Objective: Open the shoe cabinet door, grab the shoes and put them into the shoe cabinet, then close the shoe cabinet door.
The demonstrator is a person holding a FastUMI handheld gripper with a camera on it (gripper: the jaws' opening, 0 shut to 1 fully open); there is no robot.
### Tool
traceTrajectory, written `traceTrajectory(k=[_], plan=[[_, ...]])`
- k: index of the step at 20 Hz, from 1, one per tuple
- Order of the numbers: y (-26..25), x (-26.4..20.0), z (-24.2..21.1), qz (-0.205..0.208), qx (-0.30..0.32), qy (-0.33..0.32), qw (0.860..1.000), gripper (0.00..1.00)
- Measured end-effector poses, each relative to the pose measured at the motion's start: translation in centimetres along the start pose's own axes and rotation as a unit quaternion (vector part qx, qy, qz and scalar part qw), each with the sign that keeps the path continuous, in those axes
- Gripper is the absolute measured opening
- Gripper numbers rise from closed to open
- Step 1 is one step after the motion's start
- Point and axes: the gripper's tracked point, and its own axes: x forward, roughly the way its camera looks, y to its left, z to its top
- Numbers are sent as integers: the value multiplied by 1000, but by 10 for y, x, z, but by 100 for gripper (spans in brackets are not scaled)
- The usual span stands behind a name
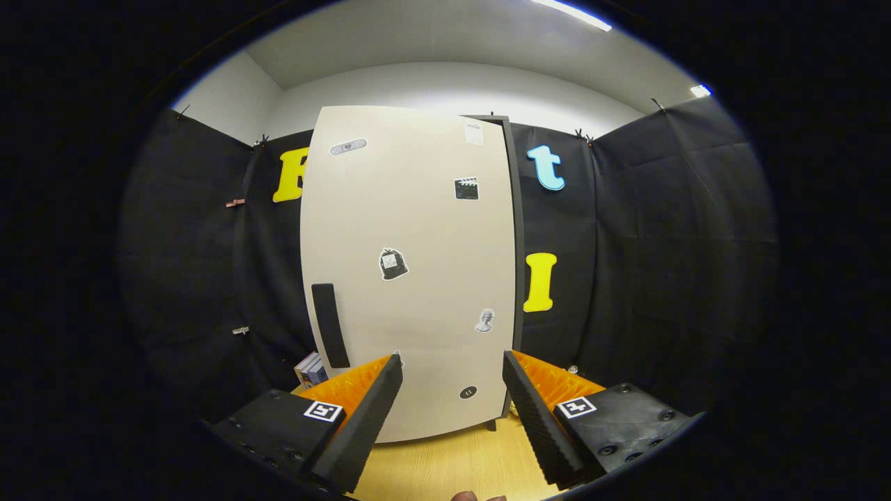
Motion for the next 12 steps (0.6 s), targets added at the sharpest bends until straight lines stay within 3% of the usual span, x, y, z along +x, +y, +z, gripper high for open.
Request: traceTrajectory(k=[12], plan=[[-11, -7, 1, -9, 0, -1, 1000, 96]])
